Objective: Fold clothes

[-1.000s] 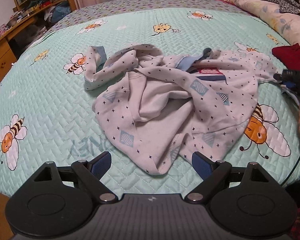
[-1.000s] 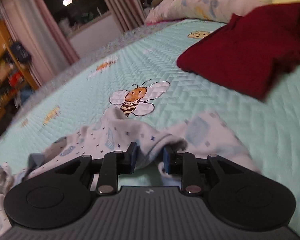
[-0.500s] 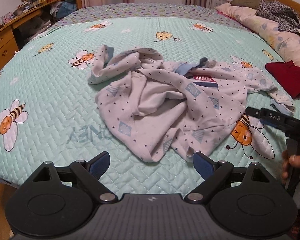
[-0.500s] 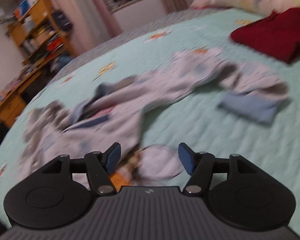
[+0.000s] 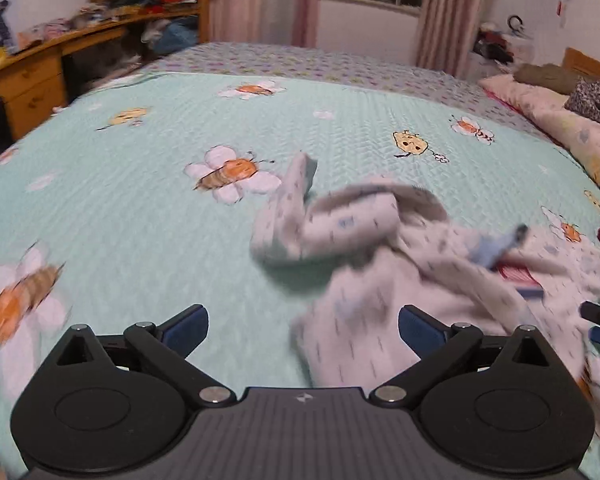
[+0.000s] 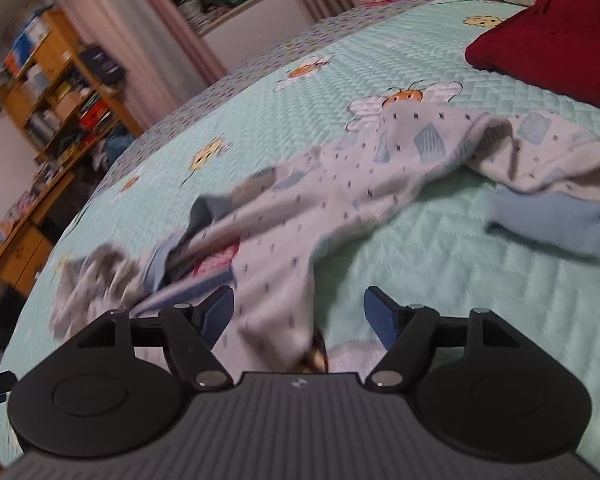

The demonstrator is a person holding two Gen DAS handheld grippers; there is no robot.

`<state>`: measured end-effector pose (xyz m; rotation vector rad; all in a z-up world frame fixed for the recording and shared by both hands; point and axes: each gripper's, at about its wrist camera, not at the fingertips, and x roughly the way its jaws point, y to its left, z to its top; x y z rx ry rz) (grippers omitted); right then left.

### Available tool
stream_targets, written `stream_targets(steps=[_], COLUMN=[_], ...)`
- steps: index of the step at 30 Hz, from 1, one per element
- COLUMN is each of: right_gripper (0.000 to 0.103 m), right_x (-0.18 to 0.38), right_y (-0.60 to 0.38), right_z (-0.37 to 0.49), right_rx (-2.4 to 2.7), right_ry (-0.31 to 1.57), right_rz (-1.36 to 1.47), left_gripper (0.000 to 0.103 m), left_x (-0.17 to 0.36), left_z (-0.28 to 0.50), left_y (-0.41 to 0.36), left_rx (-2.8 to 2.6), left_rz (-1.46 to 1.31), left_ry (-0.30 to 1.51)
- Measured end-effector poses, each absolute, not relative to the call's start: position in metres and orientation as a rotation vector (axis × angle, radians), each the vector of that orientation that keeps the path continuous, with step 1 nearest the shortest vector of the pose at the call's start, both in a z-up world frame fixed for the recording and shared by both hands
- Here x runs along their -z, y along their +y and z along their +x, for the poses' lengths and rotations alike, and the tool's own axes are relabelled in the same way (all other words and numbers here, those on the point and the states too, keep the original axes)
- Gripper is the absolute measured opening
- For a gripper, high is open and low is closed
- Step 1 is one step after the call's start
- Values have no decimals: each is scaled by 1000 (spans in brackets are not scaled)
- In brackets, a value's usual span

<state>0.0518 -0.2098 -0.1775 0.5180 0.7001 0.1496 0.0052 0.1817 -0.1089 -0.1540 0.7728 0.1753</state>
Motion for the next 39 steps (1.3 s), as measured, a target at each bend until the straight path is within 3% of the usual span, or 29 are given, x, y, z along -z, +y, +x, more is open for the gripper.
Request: stream_targets(steps=[7,8,10,11,12,13,14,17,24,25,26,27,28,30,33,37,39], right_gripper=[76,78,73,55,27,14,10,9,10,13,27,54,64,66,66,67,68], right_x=[181,182,181,180,178,177,175,154,76,73,70,74,84,104,127,145,149], right_y=[-201,-199,-188,-180,-174,-168,-162,-140,-119,-116,-113,-109,-106,-100,-107,-104,-90], right_z=[103,110,122,128,135,141,147,157,168,175,181,193,198,209,178,122,94], right_rx=[-73,-76,-102,-125,-136,-148,-159,-187,-258,-253,-249,-236,-213,-166,-171,-202,-231], right_ry=[687,687,687,686,691,697,702,635,356,357,358,425,491,621,616,607,608], right_rz=[534,523,463,429,418,407,395,367,425,401,377,338,300,221,269,263,170], left_gripper=[98,89,39,16,15,15,14,14,15,15,19,29,34,51,64,69,87], left_x=[153,157,159,157,154,149,143,116,68,65,67,69,77,91,106,119,132], left_z=[130,141,159,167,173,177,182,187,182,181,186,190,192,191,165,108,80], left_y=[223,218,204,195,195,199,202,222,288,298,307,316,323,336,343,322,293], left_rx=[-94,-120,-151,-158,-179,-227,-276,-387,-651,-673,-621,-571,-551,-551,-548,-348,-231], left_rz=[-418,-382,-242,-147,-115,-75,-31,109,125,109,100,92,83,70,28,-123,-121], left_ry=[944,961,963,950,943,924,902,790,645,632,666,702,754,825,831,788,789])
